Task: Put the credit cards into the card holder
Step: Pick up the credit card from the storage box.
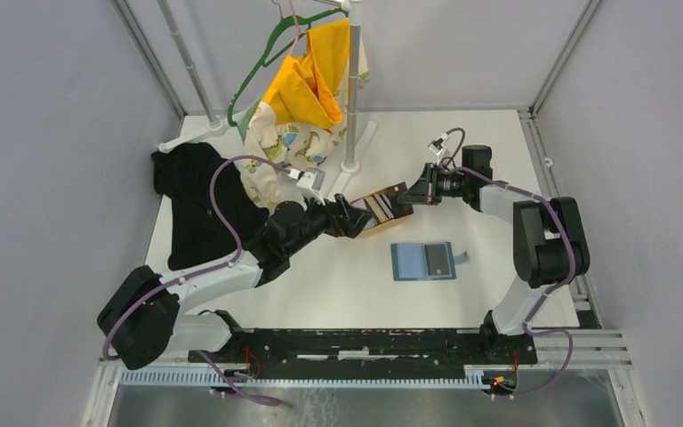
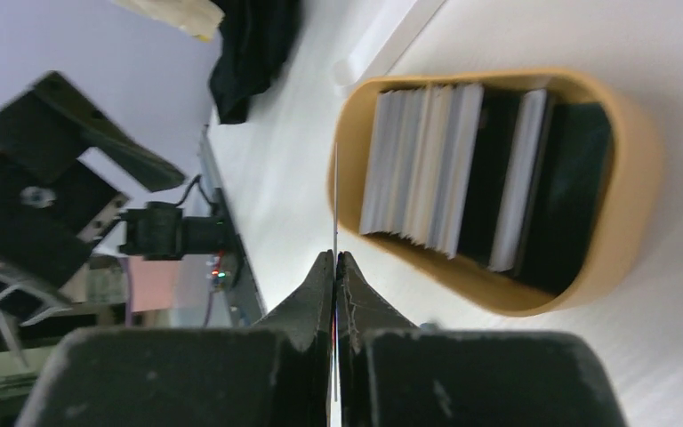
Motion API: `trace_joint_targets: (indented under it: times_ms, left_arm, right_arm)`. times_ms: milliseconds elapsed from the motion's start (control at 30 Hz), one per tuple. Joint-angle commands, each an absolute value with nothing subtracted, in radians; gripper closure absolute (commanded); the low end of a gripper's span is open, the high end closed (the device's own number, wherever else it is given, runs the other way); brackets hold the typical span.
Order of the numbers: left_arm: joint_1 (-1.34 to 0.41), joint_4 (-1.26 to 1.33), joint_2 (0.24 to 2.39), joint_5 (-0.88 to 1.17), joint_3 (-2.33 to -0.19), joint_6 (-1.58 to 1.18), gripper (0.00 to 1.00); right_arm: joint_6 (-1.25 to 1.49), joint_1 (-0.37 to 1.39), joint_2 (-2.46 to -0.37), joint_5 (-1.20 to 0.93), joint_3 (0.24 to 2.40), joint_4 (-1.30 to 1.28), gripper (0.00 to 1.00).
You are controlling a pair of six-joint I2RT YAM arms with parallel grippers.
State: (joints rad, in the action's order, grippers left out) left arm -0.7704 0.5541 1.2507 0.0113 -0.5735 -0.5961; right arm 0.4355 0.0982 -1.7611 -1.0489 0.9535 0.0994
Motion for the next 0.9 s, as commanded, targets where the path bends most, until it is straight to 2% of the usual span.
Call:
trace_joint_targets:
  times_ms: [0, 200, 633, 800, 867]
  left_arm:
    - [-0.756, 0.624, 1.242, 0.143, -0.522, -0.754, 0.00]
    - [-0.755, 0.652, 1.248, 0.155, -0.518, -0.822, 0.04]
    - [-0.746, 0.634, 1.323, 0.179, -0.572, -0.853, 0.18]
    - [-0.740, 0.756, 1.280, 0.276, -0.538, -0.831, 0.29]
    - [-0.740, 0.801, 1.212, 0.300, -0.501, -0.795, 0.30]
  right_arm:
    - [0.819, 0.098, -1.676, -1.137, 0.861, 0.472, 1.00]
    - [1.011, 0.097, -1.678, -1.107, 0.817, 0.466, 1.00]
    - [1.096, 0.119, -1.650, -1.154, 0.795, 0.544, 1.00]
    - [0.910, 0.186, -1.586, -1.235, 0.860, 0.569, 1.00]
    - [0.804, 0.216, -1.546, -1.262, 0.891, 0.554, 1.00]
